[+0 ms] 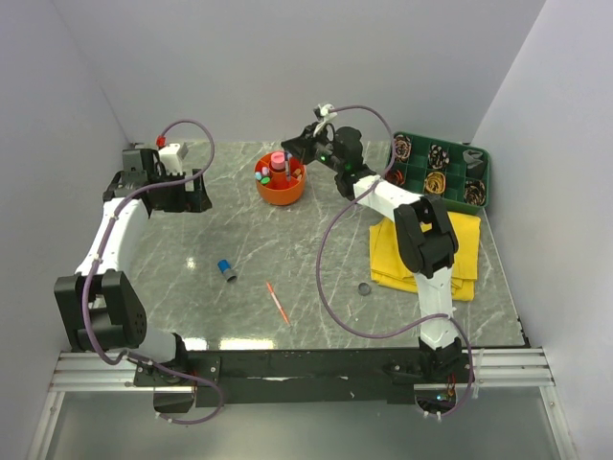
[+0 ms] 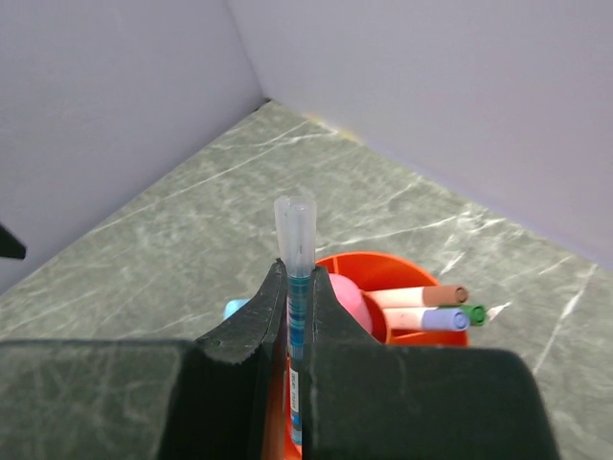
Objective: Sort the stationery into containers
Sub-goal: Place the pen in the storage box.
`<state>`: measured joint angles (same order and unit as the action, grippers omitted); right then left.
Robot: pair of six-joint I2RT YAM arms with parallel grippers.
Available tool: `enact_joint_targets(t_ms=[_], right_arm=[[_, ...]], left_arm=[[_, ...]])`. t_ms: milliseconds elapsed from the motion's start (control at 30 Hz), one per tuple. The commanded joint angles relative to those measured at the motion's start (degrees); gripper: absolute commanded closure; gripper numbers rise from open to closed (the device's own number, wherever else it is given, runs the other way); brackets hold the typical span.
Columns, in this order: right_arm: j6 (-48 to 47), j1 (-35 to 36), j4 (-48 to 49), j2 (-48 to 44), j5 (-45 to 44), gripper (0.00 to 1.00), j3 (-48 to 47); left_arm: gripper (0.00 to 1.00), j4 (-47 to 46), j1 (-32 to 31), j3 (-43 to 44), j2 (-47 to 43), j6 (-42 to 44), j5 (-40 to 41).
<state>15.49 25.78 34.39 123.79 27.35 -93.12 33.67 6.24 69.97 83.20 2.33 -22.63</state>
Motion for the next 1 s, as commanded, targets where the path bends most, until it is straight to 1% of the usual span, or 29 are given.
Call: enact_joint_targets(t_ms=[0,133,467,533,733,800,867,933,967], right_arm=[[-2.48,0.59,6.3,-0.12,-3.97,1.0,0.3],[-3.79,0.76,7.53,-0.65,-4.59,1.0,2.94],[-5.55,0.94,7.88,-0.39,-5.38,1.0,5.23],[-5.47,1.03,7.53,-0.39,-5.38,0.93,5.75],[-5.73,1.29,7.44,-0.83,-5.56,0.88,7.43],[-5.64,1.38,7.44,-1.35,-5.56,0.78,7.78],[-5.73,1.38,7.27,-1.97,-5.56,0.71,8.31],[-5.82,1.38,6.31,-3.28,-5.73,0.66,9.0],[-6.08,1.46,5.26,-3.81,-5.82,0.61,9.27]], left_arm=[[0.01,-1.33,0.35,1.74,0.73,0.48,-0.83],[0.0,-1.42,0.26,2.27,1.53,0.57,-0.83],[0.01,-2.03,0.35,3.24,3.37,0.48,-1.19],[0.0,-2.29,0.26,3.15,3.55,0.31,-1.27],[0.01,-2.64,0.26,2.97,3.99,0.31,-1.19],[0.01,-2.82,0.26,3.06,4.08,0.22,-1.19],[0.01,-3.0,0.18,3.24,3.82,0.13,-1.45],[0.01,-3.17,0.26,3.5,3.64,-0.13,-1.36],[0.0,-3.26,0.26,3.59,3.38,-0.3,-0.84]])
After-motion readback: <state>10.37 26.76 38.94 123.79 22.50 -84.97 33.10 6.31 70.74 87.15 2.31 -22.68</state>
